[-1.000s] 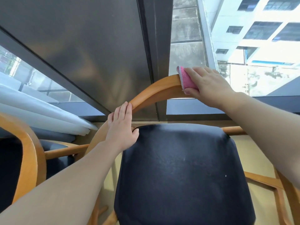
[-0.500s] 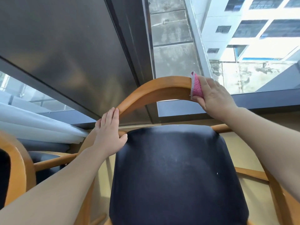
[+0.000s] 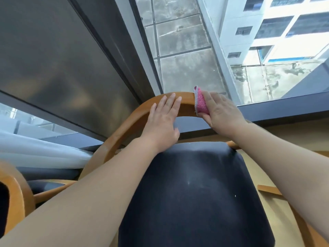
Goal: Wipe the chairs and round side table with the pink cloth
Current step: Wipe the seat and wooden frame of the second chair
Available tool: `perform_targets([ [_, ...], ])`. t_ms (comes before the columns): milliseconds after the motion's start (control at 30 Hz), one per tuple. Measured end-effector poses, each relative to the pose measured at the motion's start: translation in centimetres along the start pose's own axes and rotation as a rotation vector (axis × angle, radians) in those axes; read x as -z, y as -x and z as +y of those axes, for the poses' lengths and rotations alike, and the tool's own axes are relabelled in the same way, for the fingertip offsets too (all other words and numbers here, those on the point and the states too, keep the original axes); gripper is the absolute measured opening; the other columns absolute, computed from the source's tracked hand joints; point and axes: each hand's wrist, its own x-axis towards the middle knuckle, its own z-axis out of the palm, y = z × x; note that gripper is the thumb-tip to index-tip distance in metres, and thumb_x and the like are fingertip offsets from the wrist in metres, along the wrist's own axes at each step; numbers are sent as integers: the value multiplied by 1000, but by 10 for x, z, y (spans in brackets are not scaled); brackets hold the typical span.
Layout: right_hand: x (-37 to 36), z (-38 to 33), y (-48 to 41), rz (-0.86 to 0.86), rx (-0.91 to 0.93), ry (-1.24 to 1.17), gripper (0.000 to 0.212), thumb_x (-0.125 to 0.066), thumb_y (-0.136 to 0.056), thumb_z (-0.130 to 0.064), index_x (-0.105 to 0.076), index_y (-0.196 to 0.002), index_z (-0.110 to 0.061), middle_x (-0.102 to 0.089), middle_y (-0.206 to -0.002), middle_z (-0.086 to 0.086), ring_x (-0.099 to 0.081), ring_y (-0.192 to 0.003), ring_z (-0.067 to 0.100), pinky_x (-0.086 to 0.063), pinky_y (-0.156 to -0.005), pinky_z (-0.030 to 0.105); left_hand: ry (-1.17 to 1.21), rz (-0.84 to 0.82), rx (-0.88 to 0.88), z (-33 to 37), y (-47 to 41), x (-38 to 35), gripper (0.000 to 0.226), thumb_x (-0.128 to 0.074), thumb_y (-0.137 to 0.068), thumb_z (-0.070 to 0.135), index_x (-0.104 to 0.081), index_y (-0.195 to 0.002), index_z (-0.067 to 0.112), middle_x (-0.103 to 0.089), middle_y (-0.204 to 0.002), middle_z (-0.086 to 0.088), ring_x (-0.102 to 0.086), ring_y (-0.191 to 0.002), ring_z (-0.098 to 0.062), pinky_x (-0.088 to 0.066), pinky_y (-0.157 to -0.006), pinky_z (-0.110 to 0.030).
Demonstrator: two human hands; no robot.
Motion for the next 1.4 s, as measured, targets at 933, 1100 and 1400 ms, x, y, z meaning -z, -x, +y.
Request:
perform_targets([
  [933, 13, 48, 97, -167, -390, 245, 59, -35, -99, -47, -24, -144, -11, -48, -129, 9, -50, -110, 28, -40, -88, 39, -166, -72, 130, 20, -4, -3, 90, -53, -90, 22, 15, -149, 28, 22, -157, 4, 22, -143, -21, 9, -117, -45],
  [1100, 14, 49, 131, -144, -503, 264, 70, -36, -95, -52, -21, -148, -9, -47, -129, 9, -50, -108, 27, -41, -89, 39, -186, -46, 116, 21, -4, -8, 88, -52, -90, 24, 14, -149, 26, 20, -157, 2, 20, -144, -23, 11, -115, -45],
  [1400, 10, 41, 146, -100, -572, 330, 74, -42, -93, -52, -22, -147, -7, -39, -140, 14, -38, -127, 33, -26, -111, 50, -279, -65, 95, 44, -9, -5, 88, -47, -86, 32, 9, -149, 6, 15, -157, -14, 16, -144, -31, 8, -117, -45],
])
